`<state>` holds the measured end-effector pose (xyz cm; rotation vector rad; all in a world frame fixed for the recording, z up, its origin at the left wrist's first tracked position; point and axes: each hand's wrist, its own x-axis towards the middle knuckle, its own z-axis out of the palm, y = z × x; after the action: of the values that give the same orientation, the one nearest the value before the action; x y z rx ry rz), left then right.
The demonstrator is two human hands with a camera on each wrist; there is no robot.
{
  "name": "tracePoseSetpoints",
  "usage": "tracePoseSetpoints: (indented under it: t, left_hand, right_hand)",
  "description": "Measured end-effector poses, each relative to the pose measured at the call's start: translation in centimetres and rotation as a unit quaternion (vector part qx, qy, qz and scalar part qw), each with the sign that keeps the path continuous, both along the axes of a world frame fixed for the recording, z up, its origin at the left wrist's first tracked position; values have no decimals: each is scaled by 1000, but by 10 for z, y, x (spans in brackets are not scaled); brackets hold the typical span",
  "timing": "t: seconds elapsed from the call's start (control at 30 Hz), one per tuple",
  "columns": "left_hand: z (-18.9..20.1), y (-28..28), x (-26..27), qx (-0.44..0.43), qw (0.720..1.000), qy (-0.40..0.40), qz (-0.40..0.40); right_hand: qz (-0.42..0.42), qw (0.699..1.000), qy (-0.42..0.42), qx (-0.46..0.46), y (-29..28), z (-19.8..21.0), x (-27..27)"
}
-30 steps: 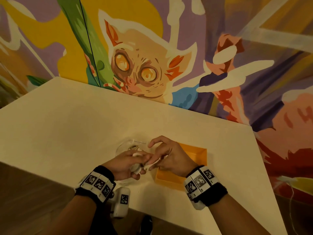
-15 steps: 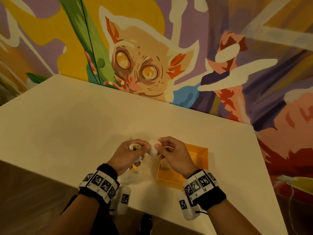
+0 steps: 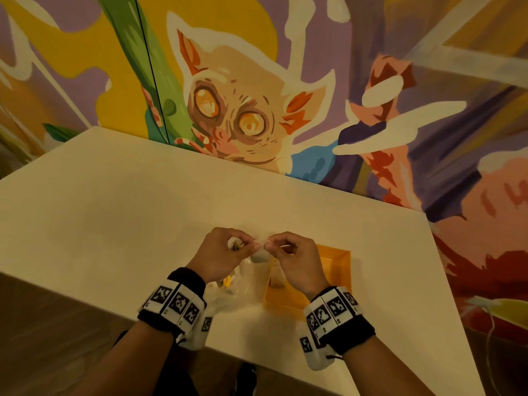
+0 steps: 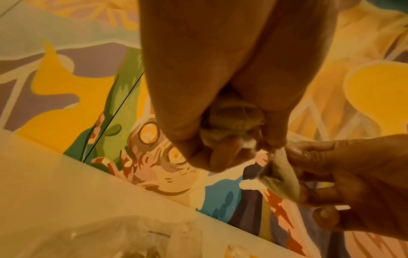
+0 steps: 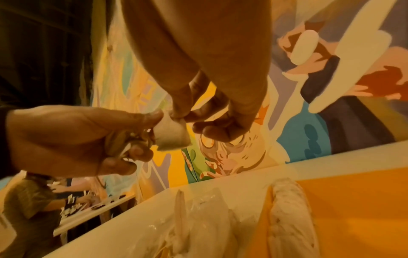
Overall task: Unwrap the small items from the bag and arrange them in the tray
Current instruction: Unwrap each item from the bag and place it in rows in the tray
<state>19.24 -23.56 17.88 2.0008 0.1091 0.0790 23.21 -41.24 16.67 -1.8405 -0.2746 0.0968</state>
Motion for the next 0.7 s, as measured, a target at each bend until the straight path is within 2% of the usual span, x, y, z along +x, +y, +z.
tracePoseSetpoints:
  t: [0.1, 0.27, 0.4, 0.53, 0.7]
  left_hand:
    - [-2, 2, 3, 44, 999, -9, 17]
    - [-7, -6, 7, 55, 998, -23, 34]
    - [-15, -15, 4, 14, 999, 16, 45]
    - [-39, -23, 3, 57, 994, 94, 26]
    - [-72, -37, 0, 117, 975, 187, -15]
  right_hand:
    - [-4, 1000, 15, 1, 1, -7, 1]
    - [57, 997, 8, -43, 1, -13, 2]
    - [32, 993, 32, -107, -8, -17, 12]
    - [19, 971, 79, -226, -27, -29, 23]
    - [36, 922, 168, -348, -32, -56, 36]
